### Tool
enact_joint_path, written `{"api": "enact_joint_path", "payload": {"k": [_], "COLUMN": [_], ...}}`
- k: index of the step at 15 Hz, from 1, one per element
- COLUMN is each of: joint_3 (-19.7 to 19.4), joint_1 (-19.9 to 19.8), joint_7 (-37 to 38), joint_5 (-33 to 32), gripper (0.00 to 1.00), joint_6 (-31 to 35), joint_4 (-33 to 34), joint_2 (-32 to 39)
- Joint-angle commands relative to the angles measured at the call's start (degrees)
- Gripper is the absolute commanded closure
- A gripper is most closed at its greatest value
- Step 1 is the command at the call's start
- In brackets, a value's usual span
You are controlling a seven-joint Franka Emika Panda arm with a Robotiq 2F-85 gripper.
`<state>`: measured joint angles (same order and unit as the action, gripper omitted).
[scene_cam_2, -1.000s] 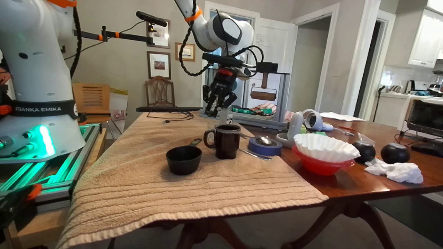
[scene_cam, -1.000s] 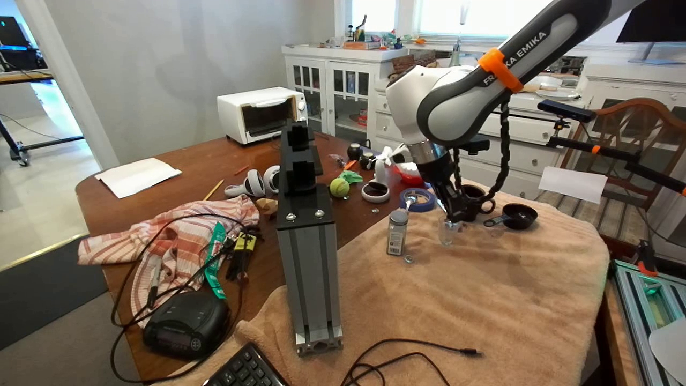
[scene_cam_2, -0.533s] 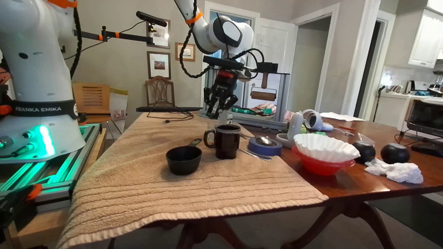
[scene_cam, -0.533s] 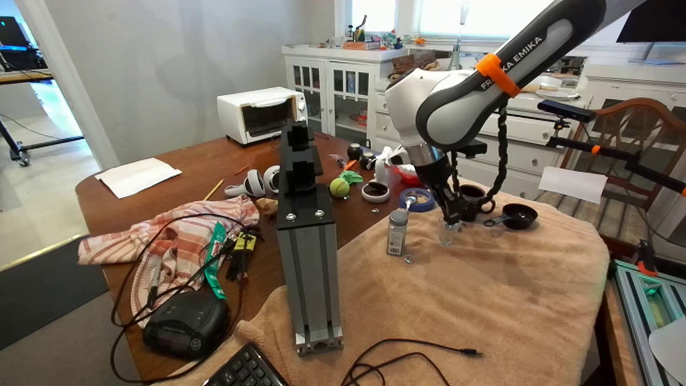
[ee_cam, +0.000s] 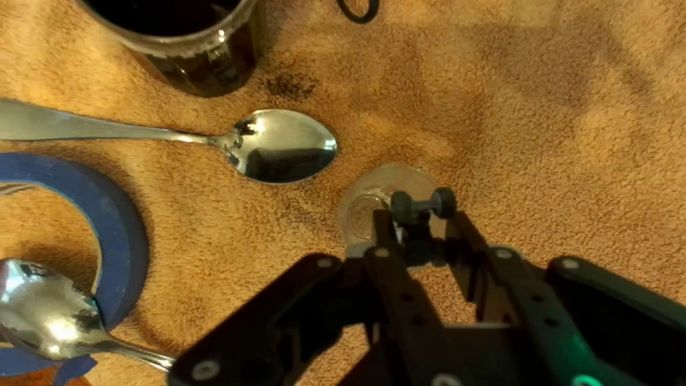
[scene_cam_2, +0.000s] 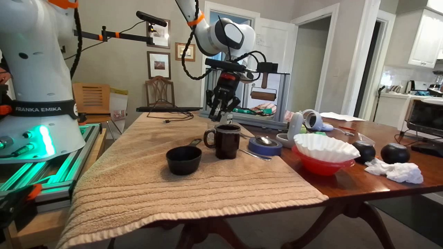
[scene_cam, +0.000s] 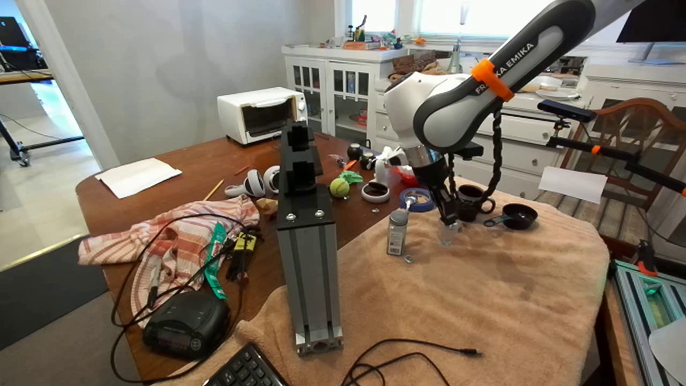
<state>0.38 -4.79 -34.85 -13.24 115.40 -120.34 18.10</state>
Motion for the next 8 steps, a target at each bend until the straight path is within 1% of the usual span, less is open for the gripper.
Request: {"api": "enact_joint_path", "payload": {"k": [1,5,6,7,8], "joint_3": [-0.64,-0.84,-0.88,-0.83,-0.79], "joint_1": [-0.33,-0.41,-0.30,-0.30,-0.39], "joint_7": [1.06,0.66,0.90,0.82,0.65], "joint_5": [-0.47,-0.56,-0.77,-0.73,-0.53], "gripper": [0.93,0.93,0.46,0.45,0.38], "joint_6": [0.42,-0.11,-0.14,-0.12,0.00], "joint_4": [0.99,1.33,1.29,1.23,1.09], "joint_2": [1.19,1.66,1.68,1.67,1.56]}}
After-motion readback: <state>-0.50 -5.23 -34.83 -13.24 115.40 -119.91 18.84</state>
